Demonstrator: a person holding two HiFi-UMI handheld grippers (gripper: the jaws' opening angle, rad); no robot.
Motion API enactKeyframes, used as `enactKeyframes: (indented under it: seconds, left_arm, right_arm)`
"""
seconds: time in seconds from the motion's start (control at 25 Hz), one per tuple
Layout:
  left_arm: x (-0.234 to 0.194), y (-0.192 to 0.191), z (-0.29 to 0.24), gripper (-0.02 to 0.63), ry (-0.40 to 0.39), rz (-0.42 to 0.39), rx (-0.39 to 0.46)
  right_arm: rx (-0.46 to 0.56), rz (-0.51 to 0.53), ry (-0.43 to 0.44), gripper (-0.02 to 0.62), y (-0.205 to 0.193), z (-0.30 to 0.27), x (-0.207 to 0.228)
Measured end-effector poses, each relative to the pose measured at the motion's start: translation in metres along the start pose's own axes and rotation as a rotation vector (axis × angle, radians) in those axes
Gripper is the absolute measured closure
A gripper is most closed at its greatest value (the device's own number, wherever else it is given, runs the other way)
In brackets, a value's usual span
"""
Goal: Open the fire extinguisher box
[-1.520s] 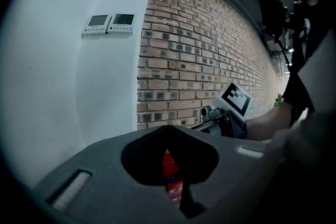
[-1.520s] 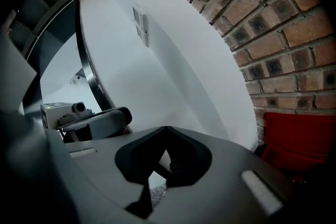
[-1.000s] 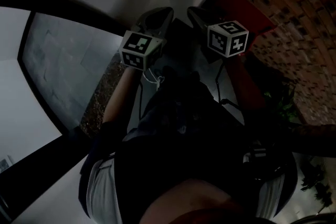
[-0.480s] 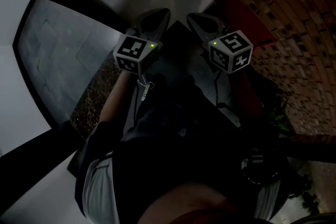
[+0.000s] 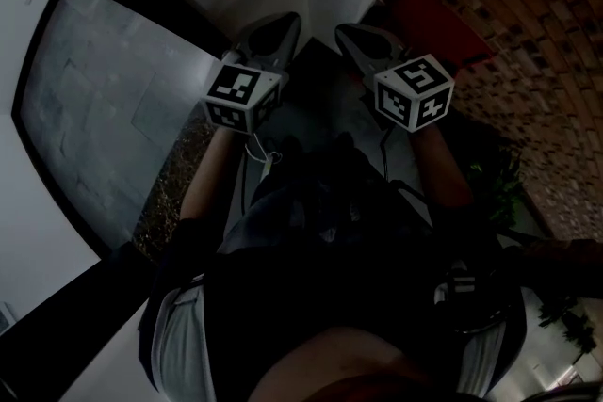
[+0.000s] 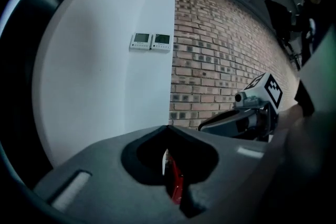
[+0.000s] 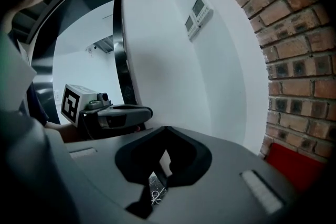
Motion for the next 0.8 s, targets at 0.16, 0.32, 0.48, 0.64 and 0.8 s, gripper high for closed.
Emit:
enactKeyframes:
  seconds: [0.16,0.32,0.48,0.64,0.8]
  left_arm:
    - [-0.012,-0.004,0.018,0.611,-0.022,0.018,0.005]
    - [-0.02,-0.009,0.028,0.611,-0.031,0.022,0.02]
    - [-0.028,-0.014,0.033,0.611,-0.038,0.031,0.011]
    - [-0.031,-0.015,0.044,0.611,-0.09,0.016,0.011]
    - [-0.029,-0.017,0.044,0.611,-0.153,0.001,0.007]
  right_arm:
    - [-0.008,0.005,-0.018,0.594,0.0,-0.011,-0.02]
    - [-0.013,0.014,-0.044,0.594,-0.001,-0.013,-0.035]
    - [-0.008,0.025,-0.089,0.594,0.0,-0.012,-0.046]
    - [-0.013,0.027,-0.114,0.594,-0.001,-0.017,-0.057]
    - [0.001,0.03,-0.163,0.594,-0.002,-0.012,-0.068]
Point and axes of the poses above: the fingertips, and each gripper's own axes: z backward along the fingers, x to its right, y out of its top, the point moved 8 cm from there along z, backward along the fingers, and after that the axes turned 4 degrees about -y, right-handed, at the moved point
